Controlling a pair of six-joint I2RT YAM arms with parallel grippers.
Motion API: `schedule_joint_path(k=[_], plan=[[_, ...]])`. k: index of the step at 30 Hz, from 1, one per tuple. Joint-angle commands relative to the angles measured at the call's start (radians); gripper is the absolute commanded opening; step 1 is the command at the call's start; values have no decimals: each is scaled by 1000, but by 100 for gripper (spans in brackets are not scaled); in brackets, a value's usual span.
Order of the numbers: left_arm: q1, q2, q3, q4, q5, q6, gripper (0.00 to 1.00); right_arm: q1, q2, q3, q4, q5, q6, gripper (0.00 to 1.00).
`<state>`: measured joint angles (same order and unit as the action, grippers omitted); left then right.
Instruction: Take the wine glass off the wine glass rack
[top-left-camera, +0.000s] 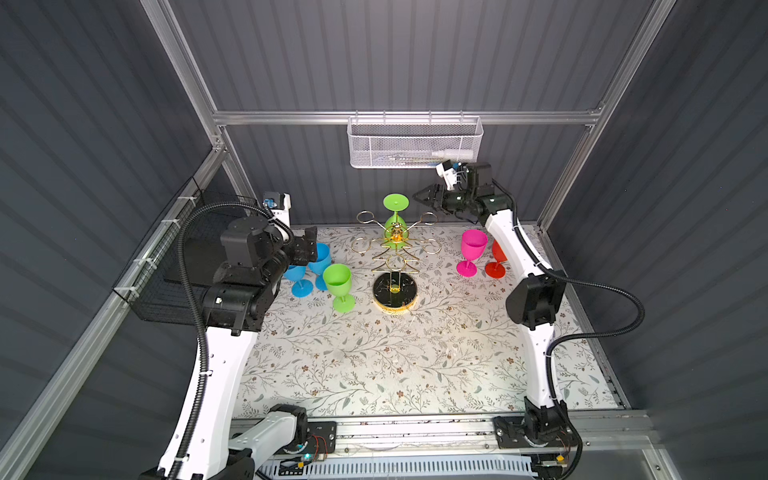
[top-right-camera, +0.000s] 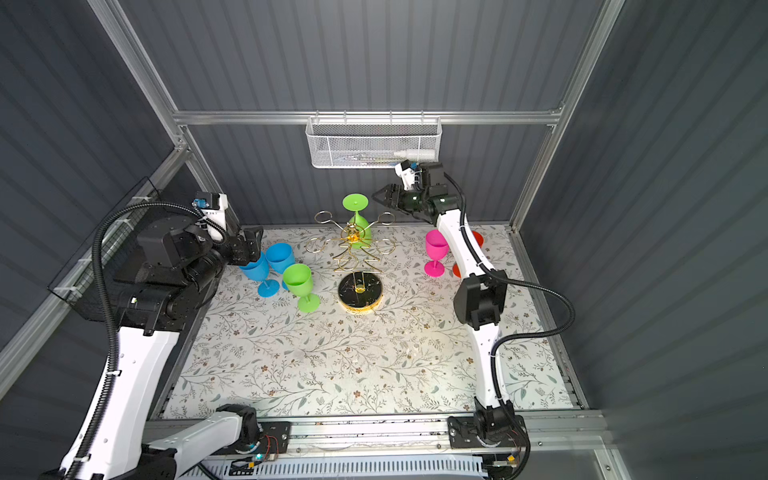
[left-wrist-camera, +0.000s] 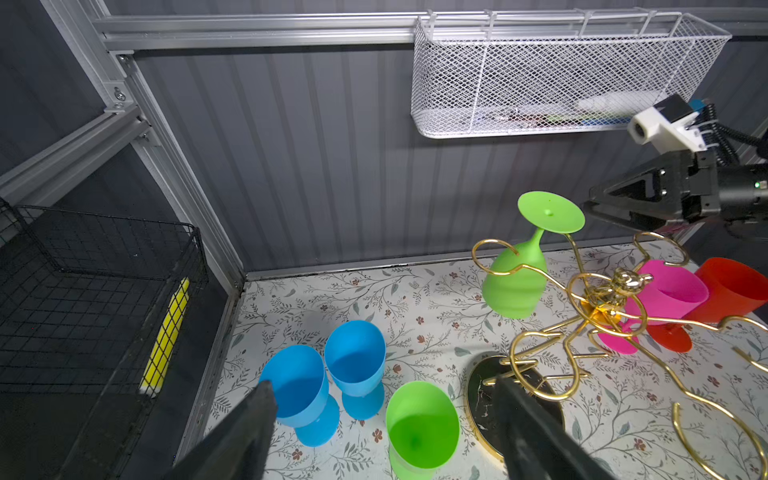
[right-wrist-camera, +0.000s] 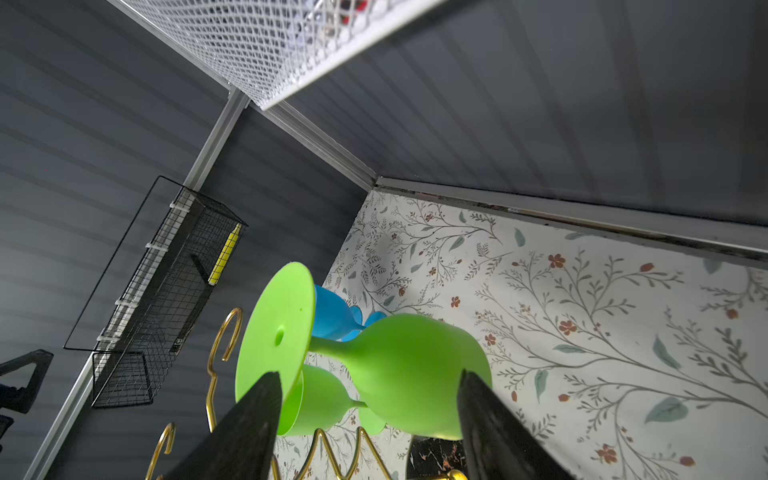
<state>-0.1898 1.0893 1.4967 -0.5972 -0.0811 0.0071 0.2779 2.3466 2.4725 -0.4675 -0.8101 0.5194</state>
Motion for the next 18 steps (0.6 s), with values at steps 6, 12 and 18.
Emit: schedule_joint_path(k=[6,12,18], plan=[[7,107,91,46,112,-51,84,-2,-80,-26,32,72,-17,74],[7,340,297,0,329,-143,81,-63,-274,-235,72,166,-57,79],[8,649,581,-104,636,-180,76,-78,-486,-441,72,239,-142,83]])
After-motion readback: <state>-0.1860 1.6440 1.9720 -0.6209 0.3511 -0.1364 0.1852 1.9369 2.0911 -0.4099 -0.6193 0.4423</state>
